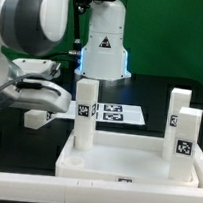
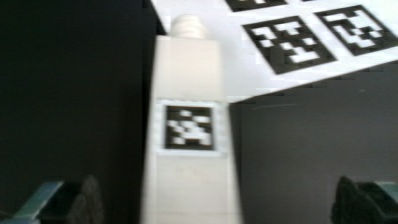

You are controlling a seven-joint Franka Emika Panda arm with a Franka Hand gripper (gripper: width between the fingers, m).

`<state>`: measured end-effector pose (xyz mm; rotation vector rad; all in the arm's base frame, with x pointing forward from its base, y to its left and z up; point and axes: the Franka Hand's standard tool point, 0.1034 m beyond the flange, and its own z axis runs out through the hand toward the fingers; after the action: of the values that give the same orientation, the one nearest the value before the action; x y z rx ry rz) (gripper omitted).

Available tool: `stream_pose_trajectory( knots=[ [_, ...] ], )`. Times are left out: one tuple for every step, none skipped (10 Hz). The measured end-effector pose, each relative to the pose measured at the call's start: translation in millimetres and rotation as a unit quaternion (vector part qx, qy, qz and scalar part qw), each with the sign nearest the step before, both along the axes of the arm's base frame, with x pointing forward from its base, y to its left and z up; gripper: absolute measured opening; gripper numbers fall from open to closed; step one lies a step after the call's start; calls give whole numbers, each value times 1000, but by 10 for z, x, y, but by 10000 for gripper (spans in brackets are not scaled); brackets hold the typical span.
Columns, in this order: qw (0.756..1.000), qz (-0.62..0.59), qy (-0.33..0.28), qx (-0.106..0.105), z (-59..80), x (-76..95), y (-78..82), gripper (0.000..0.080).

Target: Assemble desk

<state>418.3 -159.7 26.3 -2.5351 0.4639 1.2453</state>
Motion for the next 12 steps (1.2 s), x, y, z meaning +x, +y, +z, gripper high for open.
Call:
stream_pose_trajectory(
  knots=[
    [1000,4,-2,3,1,3,-1,649],
    [1000,4,-2,3,-3,2,6,649],
    [1000,3,1,3,-20,-11,8,649],
    [998,-27,47,12,-13,-100,61,649],
    [995,-45,89,24,-66,-120,56,649],
    [994,-42,95,25,-119,-85,46,649],
    [995,-39,93,26,-126,-75,60,649],
    [995,-36,88,24,-144,-59,65,649],
    [996,-32,79,25,-158,-36,54,649],
    [997,-30,73,23,-171,-17,43,649],
    [996,-30,75,24,-174,-22,46,649],
    [996,-30,75,24,-177,-25,47,558]
  ],
)
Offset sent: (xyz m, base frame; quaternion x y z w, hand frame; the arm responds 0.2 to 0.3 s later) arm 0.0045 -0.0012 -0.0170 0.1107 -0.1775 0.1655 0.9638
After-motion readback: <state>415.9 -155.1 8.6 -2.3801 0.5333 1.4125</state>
